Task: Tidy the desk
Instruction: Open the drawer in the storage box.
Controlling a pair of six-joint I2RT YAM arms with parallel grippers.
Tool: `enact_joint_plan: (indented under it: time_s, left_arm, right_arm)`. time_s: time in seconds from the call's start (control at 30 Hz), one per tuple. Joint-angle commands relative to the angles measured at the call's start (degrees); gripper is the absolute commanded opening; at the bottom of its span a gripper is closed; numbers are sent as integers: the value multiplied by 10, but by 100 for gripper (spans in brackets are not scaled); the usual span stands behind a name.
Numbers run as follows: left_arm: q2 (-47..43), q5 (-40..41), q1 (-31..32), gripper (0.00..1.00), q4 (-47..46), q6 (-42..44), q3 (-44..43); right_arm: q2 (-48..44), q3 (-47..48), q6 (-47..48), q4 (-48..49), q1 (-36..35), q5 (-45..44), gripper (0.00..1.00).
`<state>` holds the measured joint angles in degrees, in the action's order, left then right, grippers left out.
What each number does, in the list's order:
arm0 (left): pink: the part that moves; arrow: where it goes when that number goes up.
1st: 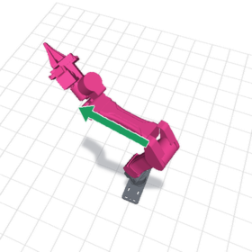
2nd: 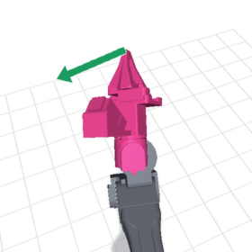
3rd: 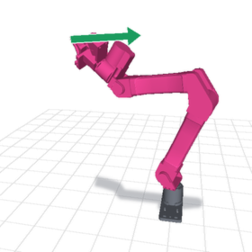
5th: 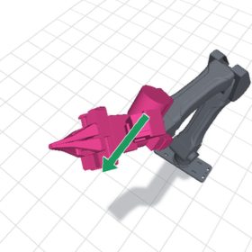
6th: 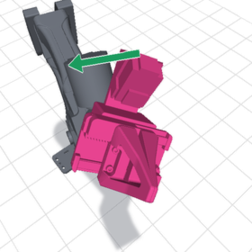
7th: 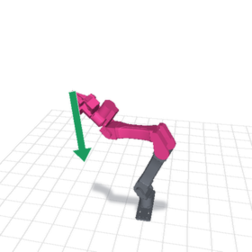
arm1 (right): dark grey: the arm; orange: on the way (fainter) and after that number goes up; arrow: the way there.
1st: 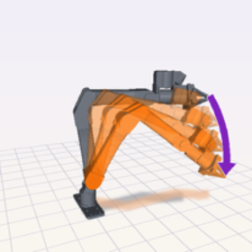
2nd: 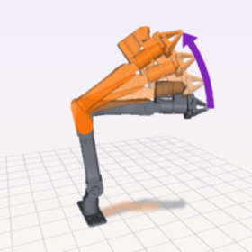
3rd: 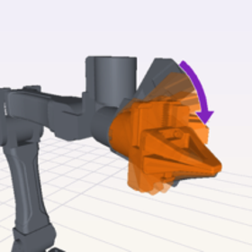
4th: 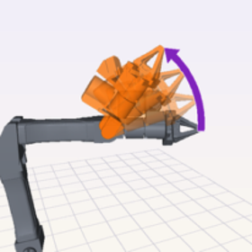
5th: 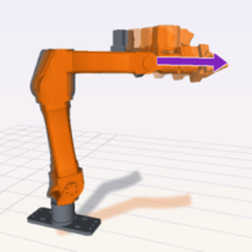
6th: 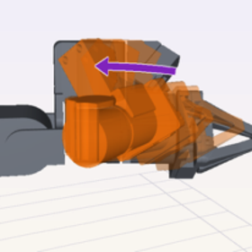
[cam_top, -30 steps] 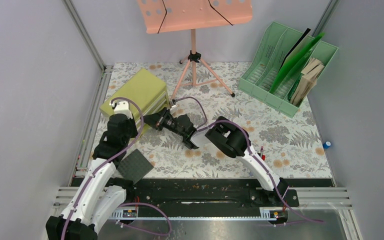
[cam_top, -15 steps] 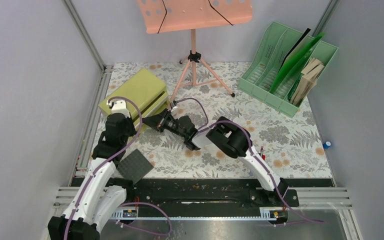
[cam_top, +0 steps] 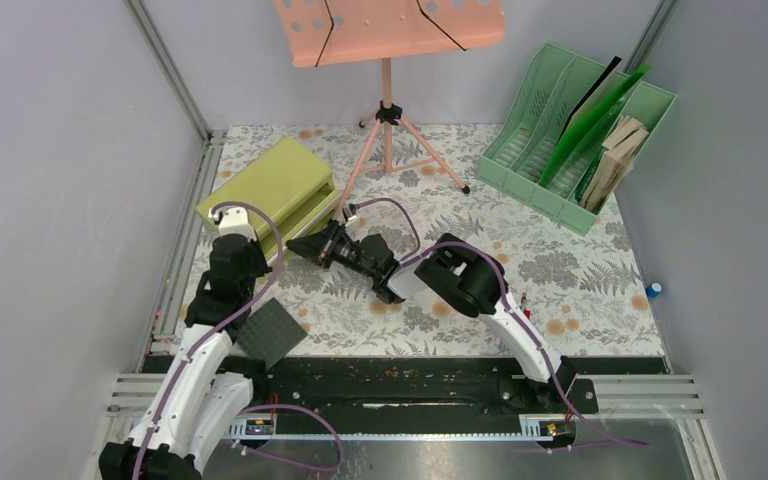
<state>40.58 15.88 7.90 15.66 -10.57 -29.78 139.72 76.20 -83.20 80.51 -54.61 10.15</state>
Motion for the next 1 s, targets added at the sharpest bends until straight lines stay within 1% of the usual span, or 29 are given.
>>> enact_joint_plan:
  time_s: [0.0,0.17,0.5,0.6,0.97]
  left_arm:
    - [-7,93,-14,0,-45,9,1]
    - [-15,118,-14,0,-37,7,-1]
    - [-21,117,-13,0,-43,11,1]
    - [-21,117,-12,0,-41,13,0]
    - [-25,133,-10,0,-37,14,0]
  right_arm:
    - [-40,-22,22,26,0,-5,0]
    - [-51,-44,20,25,-3,-20,0]
    - [-71,-81,23,26,-12,-36,0]
    - [-77,-102,15,25,-13,-61,0]
    - [-87,-121,-2,-3,-19,-84,0]
